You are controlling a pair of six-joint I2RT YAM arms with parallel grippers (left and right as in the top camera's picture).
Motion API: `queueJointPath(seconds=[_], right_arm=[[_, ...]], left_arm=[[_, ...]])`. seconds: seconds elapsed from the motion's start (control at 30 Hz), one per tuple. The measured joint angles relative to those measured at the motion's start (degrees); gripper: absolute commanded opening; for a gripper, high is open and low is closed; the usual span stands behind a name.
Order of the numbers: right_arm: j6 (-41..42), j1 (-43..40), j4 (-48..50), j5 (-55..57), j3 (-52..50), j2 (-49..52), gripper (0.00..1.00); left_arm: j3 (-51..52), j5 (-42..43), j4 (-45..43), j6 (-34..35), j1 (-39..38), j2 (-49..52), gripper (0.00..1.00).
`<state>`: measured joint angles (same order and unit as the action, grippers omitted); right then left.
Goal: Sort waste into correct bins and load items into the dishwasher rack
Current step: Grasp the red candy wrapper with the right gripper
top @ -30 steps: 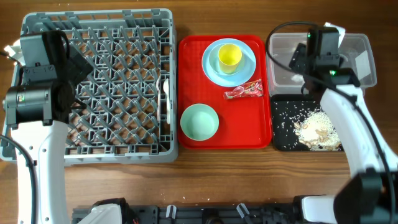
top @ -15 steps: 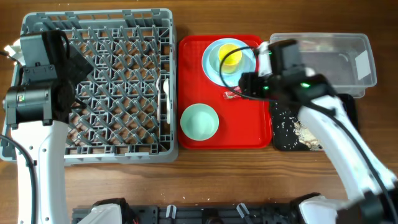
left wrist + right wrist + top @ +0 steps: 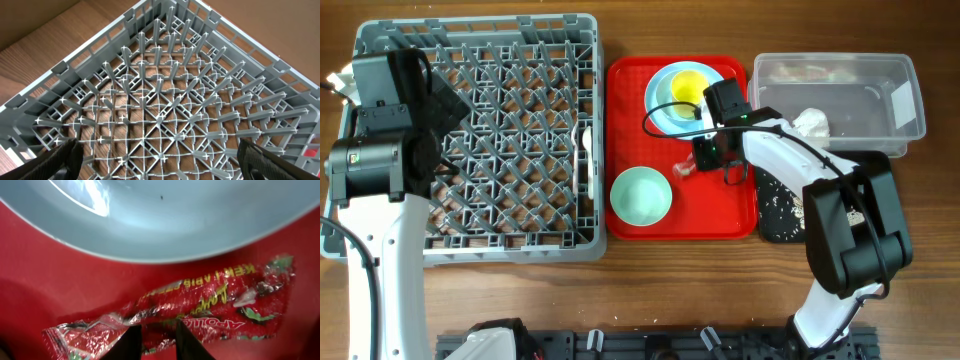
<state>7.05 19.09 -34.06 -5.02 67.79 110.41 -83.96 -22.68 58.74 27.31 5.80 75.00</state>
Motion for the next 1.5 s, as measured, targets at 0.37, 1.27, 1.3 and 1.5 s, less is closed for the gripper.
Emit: queueJointPath(seconds=[0.37,1.27,1.3,1.5], right_arm=[[8.28,0.0,-18.23,1.92,-0.07,-1.46,0.29],[54.38,0.0,-2.71,-7.02,0.52,-0.04,0.33],[54.53,0.02,-2.75,-7.02,0.74,0.24,0.17],[50.66,0.28,-8.68,-6.58,1.16,0.9,0.04]], left_arm=[[0.0,0.0,-0.02,0.0,0.0,0.0,1.0],[0.0,0.0,-0.02,0.0,0.0,0.0,1.0],[0.0,0.0,-0.04,0.0,0.0,0.0,1.0],[0.0,0.0,-0.02,0.0,0.0,0.0,1.0]])
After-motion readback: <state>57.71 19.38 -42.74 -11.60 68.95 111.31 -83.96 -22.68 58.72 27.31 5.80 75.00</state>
